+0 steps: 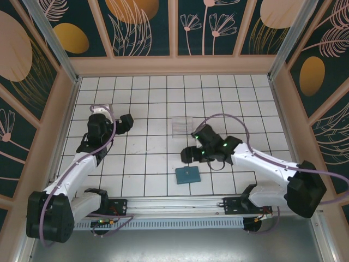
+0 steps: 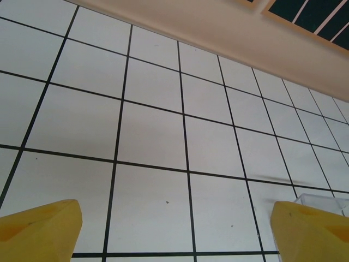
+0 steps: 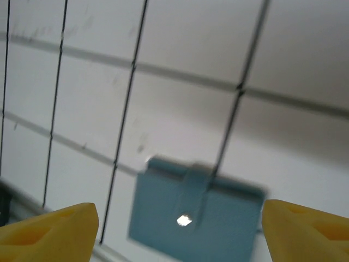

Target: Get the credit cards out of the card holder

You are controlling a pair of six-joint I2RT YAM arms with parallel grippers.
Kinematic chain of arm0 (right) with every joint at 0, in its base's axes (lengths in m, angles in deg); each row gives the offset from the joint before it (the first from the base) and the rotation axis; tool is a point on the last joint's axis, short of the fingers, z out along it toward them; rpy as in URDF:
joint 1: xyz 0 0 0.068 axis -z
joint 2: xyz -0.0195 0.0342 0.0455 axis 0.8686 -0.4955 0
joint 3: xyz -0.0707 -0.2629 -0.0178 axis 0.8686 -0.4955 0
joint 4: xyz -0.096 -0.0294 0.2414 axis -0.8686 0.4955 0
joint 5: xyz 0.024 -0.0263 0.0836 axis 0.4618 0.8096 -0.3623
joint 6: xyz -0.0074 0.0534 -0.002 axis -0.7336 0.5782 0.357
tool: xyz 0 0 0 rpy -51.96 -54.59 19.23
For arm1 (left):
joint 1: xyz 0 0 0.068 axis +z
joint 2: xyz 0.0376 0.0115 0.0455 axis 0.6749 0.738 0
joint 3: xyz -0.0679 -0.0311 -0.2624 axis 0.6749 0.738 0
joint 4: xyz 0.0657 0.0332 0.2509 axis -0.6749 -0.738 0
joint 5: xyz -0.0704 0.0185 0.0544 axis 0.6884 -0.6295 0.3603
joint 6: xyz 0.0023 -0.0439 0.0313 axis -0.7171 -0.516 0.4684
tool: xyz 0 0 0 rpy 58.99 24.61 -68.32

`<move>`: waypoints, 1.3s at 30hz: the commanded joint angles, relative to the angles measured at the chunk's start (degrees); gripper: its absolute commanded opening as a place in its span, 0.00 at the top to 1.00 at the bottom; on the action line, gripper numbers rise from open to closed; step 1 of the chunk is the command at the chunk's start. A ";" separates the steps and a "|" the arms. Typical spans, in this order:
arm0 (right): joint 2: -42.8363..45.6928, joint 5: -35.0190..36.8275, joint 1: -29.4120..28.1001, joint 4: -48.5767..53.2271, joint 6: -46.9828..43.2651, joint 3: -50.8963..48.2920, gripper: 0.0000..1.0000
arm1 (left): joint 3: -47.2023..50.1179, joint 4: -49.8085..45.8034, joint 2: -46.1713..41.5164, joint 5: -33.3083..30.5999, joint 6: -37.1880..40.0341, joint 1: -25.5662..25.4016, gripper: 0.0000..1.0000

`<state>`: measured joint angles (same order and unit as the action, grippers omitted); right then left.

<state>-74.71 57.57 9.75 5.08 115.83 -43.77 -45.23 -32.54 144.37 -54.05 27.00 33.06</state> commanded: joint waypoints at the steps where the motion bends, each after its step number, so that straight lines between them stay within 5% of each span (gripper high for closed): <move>1: -2.75 -4.39 -6.48 3.89 8.93 0.95 0.22 | -1.28 -2.19 -1.20 1.07 -0.32 -0.15 0.10; 7: -7.49 -8.57 -15.17 0.10 16.09 -0.46 0.21 | -1.82 -2.38 -0.51 3.01 -0.05 -0.10 0.11; 15: -9.89 -10.13 -15.19 -5.65 20.27 -4.92 0.16 | -2.57 -2.90 -0.07 3.05 0.45 -0.10 0.10; 24: -7.45 -5.71 -10.70 -3.57 21.11 -8.10 0.15 | -2.93 -2.71 1.20 2.66 0.76 -0.10 0.09; 31: -4.12 -4.05 -2.05 -5.70 19.19 -10.76 0.15 | -3.71 -3.13 2.00 2.74 0.94 -0.10 0.10; 39: -9.22 -3.83 2.29 -9.74 15.61 -7.14 0.15 | -4.12 -3.95 2.13 2.61 1.01 -0.10 0.10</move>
<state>-81.82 51.97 11.55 -2.00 133.47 -52.95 -47.81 -35.51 146.36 -52.13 27.07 33.06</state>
